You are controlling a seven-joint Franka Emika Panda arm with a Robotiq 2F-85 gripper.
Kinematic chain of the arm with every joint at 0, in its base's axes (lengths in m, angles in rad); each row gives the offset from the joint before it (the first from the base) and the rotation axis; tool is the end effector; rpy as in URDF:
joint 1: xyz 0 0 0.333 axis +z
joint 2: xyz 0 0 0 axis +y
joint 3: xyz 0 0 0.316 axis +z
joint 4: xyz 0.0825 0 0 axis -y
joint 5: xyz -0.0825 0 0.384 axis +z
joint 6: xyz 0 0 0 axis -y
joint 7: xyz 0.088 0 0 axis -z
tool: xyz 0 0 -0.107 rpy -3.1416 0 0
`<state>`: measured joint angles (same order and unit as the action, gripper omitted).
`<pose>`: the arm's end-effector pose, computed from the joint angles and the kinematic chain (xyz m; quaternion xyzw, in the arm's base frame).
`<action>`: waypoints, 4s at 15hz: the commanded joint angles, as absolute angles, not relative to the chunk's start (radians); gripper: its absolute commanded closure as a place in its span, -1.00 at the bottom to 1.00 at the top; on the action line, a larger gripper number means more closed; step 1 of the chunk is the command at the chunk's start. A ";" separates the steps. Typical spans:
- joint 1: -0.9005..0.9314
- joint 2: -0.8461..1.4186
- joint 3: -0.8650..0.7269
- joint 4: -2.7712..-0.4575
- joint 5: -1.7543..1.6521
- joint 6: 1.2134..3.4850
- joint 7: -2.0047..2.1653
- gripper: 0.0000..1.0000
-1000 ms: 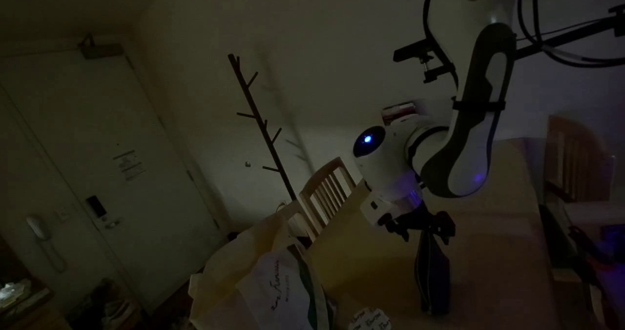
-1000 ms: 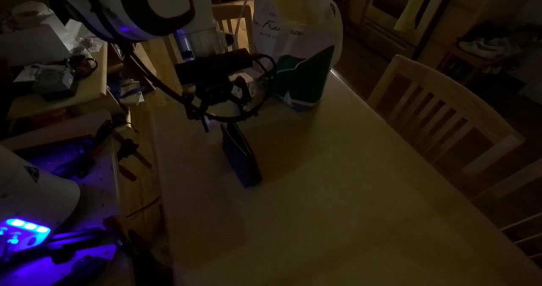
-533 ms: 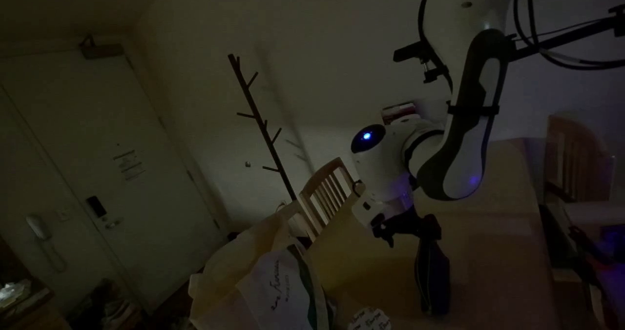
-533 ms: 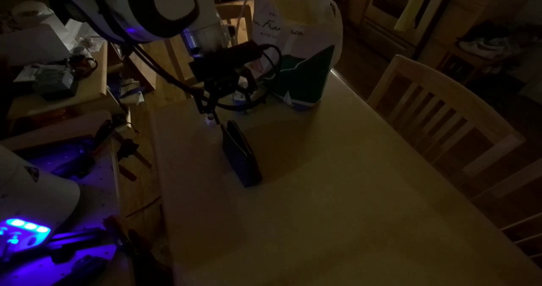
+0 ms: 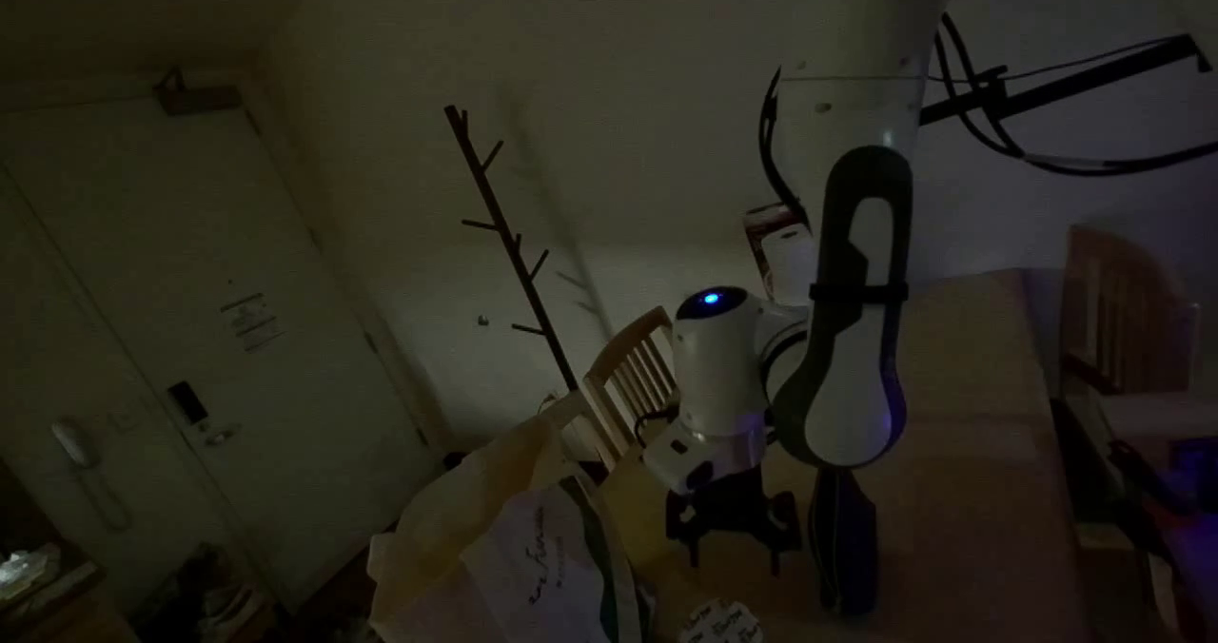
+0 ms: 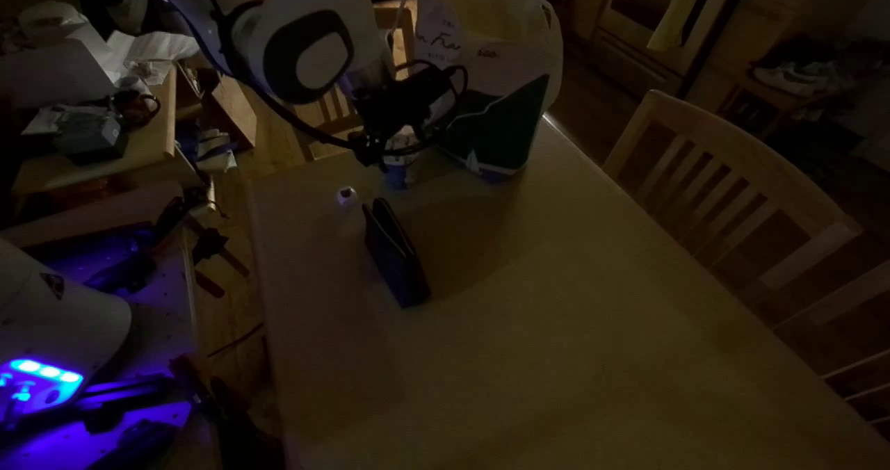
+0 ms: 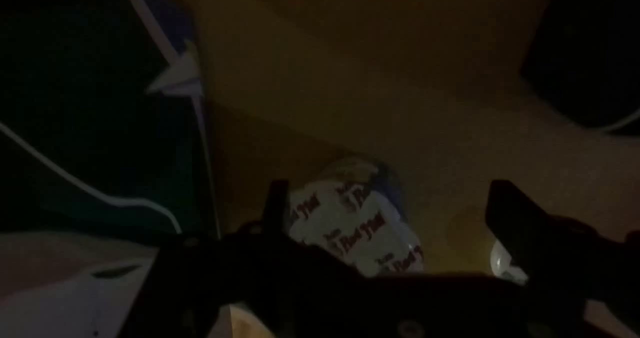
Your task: Put the toothbrush inside the dark blue toiletry bag, pick up the white object from the table and put it inside the white and blue bag
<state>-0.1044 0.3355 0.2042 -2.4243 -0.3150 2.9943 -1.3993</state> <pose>0.5049 0.0762 0.1987 0.6223 0.7729 0.0928 0.0823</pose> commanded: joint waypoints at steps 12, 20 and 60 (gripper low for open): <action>-0.325 0.399 0.565 -2.414 -0.014 2.814 -1.546 -1.00; -0.247 0.405 0.527 -2.417 0.132 2.713 -1.569 -1.00; -0.030 0.538 0.255 -2.372 0.014 2.700 -1.194 -0.46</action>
<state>-0.0430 0.5248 0.2700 -2.3948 0.0588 2.7342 -1.2345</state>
